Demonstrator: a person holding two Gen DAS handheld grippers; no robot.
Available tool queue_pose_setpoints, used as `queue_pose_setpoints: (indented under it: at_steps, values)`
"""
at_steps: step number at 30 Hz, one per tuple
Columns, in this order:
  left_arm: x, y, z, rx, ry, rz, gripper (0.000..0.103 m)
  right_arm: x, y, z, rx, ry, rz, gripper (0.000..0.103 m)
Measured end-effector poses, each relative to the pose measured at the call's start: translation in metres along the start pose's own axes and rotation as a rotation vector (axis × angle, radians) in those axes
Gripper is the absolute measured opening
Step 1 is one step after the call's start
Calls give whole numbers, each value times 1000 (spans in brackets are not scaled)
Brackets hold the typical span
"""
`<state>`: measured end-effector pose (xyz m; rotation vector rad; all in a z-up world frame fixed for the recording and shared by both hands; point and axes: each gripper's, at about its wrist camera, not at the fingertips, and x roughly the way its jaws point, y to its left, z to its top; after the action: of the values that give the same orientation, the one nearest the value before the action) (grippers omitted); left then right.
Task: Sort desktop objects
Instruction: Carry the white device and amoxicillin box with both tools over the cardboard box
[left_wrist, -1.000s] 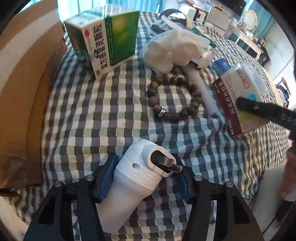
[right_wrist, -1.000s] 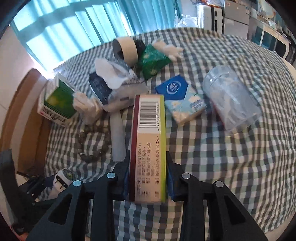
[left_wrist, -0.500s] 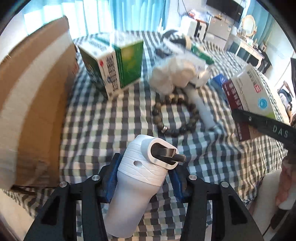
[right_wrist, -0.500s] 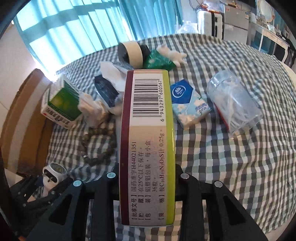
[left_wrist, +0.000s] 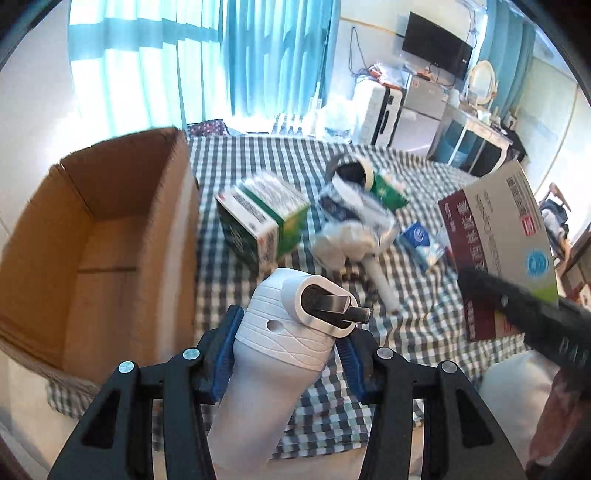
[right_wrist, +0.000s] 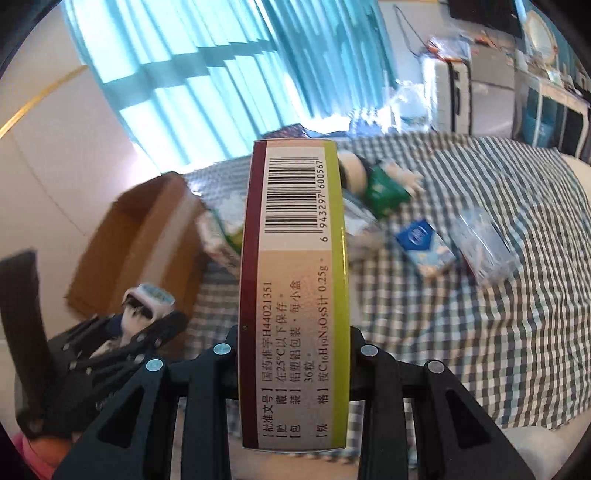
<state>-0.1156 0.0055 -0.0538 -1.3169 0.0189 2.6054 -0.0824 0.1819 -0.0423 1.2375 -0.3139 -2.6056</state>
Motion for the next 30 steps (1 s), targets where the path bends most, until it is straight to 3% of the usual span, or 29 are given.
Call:
queue_pose_setpoints:
  at_steps: [5, 9, 12, 16, 20, 24, 30]
  values:
    - [-30, 40, 44, -53, -23, -4, 50, -27, 50, 17, -70, -58, 27, 30]
    - [-52, 66, 74, -17, -72, 71, 50, -38, 89, 35, -118, -96, 52, 30]
    - [-69, 91, 85, -20, -87, 65, 50, -42, 116, 43, -149, -116, 72, 30]
    - [-76, 125, 80, -11, -108, 124, 51, -40, 156, 53, -176, -114, 122, 30]
    - [-70, 171, 57, -92, -88, 61, 51, -31, 185, 50, -204, -94, 132, 30]
    - [-52, 204, 42, -146, -46, 54, 51, -19, 206, 45, -213, -57, 122, 30]
    - [-50, 219, 34, -167, -73, 9, 51, 24, 226, 44, -154, 21, 140, 30]
